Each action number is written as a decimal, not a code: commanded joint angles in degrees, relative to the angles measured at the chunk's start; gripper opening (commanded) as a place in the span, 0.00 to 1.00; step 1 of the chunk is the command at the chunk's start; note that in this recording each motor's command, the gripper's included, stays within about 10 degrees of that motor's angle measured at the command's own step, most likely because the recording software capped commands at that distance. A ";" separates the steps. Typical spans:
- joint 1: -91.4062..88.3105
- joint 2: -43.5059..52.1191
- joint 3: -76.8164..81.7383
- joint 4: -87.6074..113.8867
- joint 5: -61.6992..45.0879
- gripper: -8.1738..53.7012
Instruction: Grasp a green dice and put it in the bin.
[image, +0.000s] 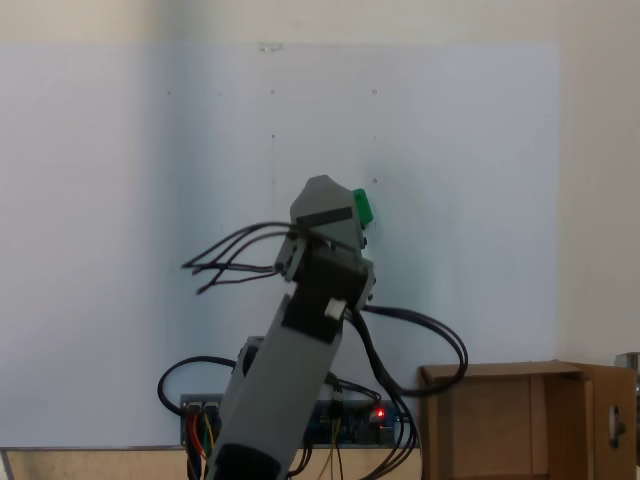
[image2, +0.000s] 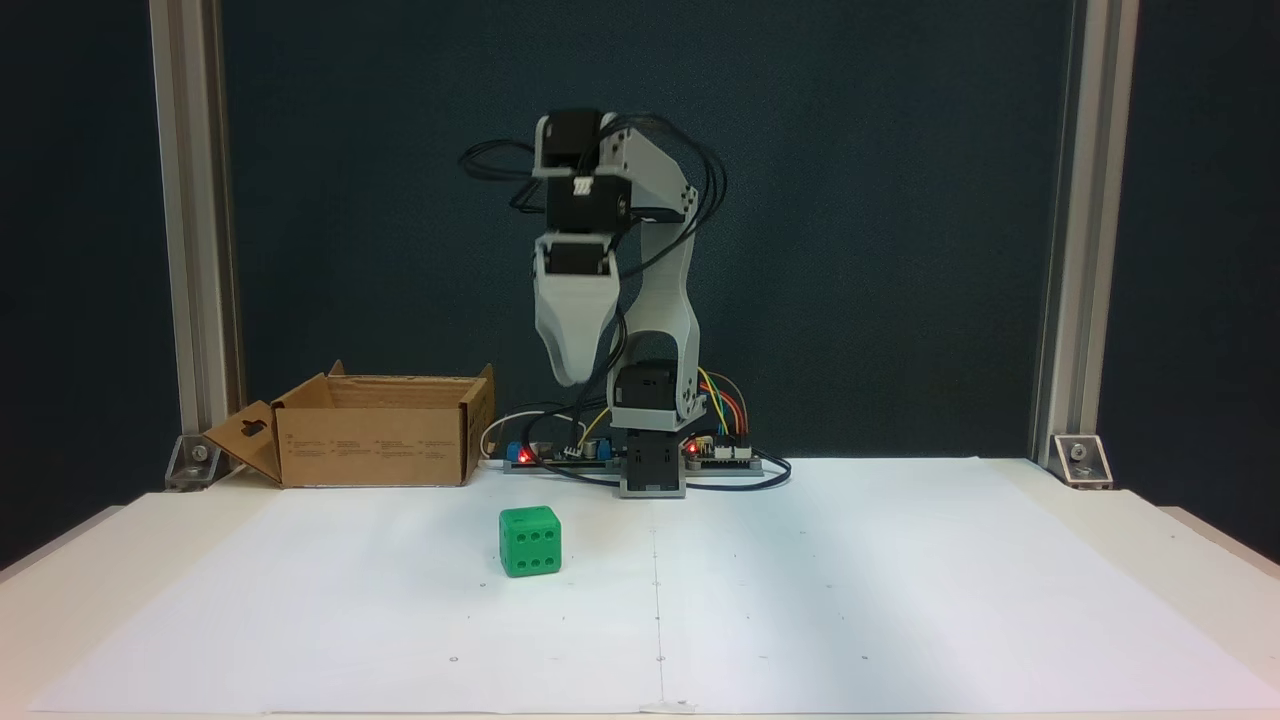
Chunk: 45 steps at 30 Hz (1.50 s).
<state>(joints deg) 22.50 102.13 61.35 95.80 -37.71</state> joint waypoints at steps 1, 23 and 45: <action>0.26 -0.44 -2.46 3.87 -6.06 0.85; 2.37 -0.88 11.51 -13.80 -7.29 0.84; 6.15 -6.24 13.10 -20.39 -15.12 0.85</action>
<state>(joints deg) 28.65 95.89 76.73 76.99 -48.16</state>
